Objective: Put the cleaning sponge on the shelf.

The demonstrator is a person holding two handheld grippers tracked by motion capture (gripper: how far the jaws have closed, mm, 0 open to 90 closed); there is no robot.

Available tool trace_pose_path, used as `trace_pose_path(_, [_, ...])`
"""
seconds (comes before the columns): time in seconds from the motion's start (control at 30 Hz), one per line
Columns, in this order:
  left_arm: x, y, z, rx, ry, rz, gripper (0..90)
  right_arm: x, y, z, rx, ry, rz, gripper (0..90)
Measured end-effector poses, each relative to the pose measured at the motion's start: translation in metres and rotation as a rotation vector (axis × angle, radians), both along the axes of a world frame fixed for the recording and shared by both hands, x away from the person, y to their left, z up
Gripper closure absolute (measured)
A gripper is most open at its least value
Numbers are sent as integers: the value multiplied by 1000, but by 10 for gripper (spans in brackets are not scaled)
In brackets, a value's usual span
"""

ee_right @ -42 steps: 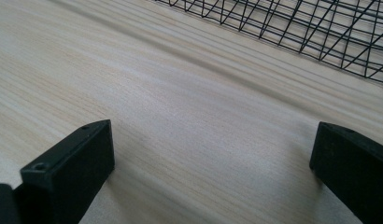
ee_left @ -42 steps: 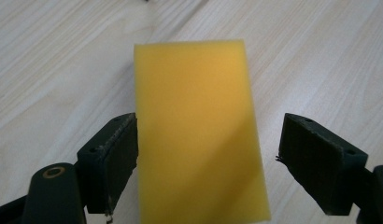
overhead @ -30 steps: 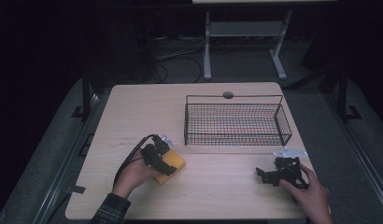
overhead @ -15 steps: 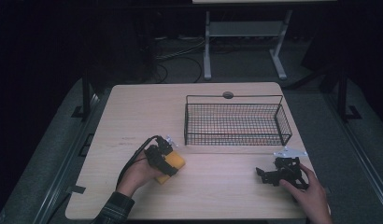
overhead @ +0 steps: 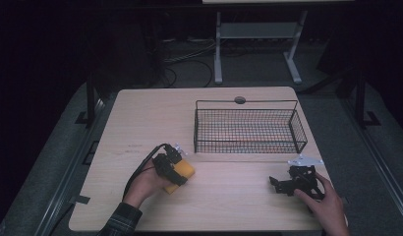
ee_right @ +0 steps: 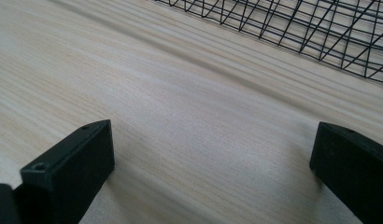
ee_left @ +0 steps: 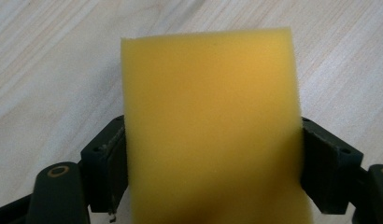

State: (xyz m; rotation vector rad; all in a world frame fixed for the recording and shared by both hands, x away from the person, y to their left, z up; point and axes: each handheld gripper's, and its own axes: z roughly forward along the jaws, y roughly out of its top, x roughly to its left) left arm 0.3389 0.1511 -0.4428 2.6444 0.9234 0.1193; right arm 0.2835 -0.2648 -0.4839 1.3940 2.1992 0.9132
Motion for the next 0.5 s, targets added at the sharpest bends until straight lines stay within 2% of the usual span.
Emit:
trace_pose_path(0.37, [1,3,2,-18,8,10,219,0,0,0,0,0,1,0])
trace_pose_path(0.5, [1,1,10,-26,9,0,219,0,0,0,0,0,1,0])
